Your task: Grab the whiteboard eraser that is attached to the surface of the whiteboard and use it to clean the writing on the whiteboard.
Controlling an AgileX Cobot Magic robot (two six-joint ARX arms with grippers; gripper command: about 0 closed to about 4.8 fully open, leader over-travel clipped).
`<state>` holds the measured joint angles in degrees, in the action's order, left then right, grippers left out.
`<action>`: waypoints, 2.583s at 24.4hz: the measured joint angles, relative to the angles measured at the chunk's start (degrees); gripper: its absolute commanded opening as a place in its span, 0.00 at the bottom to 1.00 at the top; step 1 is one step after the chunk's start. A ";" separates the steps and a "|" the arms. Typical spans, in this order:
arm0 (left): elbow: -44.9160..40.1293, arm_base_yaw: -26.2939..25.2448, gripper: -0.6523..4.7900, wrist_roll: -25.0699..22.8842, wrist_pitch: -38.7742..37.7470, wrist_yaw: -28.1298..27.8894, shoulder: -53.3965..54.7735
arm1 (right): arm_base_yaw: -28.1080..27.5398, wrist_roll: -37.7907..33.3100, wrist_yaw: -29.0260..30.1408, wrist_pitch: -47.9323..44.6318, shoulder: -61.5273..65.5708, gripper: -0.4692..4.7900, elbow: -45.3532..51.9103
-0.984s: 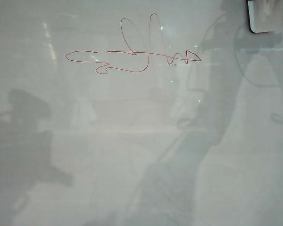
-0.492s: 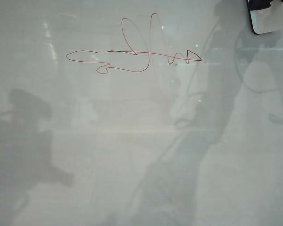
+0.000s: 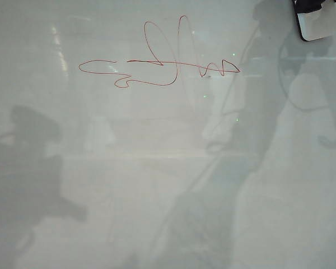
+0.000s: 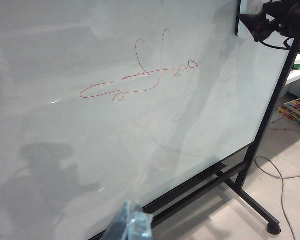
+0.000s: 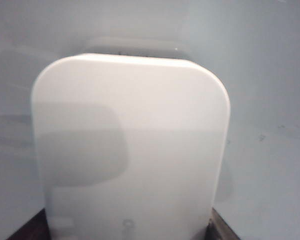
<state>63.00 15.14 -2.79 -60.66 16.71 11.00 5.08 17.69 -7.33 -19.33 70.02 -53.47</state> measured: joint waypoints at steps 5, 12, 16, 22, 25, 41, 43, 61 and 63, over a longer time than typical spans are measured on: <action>0.00 0.00 0.11 0.00 0.00 0.00 0.00 | 0.07 -0.02 -0.72 -0.02 0.00 0.59 0.00; 0.00 0.00 0.11 0.00 0.00 0.00 0.00 | 0.07 0.79 -0.83 0.00 0.00 0.46 0.00; 0.00 0.00 0.11 0.00 0.00 0.00 0.00 | 0.74 4.26 -2.49 3.69 -1.99 0.46 0.02; 0.00 0.00 0.11 0.00 0.00 0.02 0.00 | 7.08 9.99 -5.95 7.91 -8.70 0.46 0.00; 0.00 0.00 0.11 0.00 0.00 0.00 0.00 | 13.57 17.33 -8.07 8.92 -9.86 0.46 0.02; 0.00 -0.02 0.11 0.00 0.00 0.00 -0.02 | 35.15 52.50 -29.00 1.64 6.32 0.47 -3.50; 0.00 -0.02 0.11 0.00 0.00 0.00 0.00 | 36.15 53.22 -30.16 1.70 7.89 0.47 -5.57; 0.00 -0.02 0.11 0.00 -0.02 0.00 0.00 | 38.58 55.01 -32.00 -0.79 21.79 0.46 -17.68; 0.00 -0.02 0.11 0.00 0.00 0.00 0.00 | 38.99 55.01 -32.04 -1.03 23.47 0.46 -17.68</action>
<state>63.00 15.11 -2.79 -60.66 16.71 11.00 44.07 72.71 -39.38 -20.36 93.49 -71.16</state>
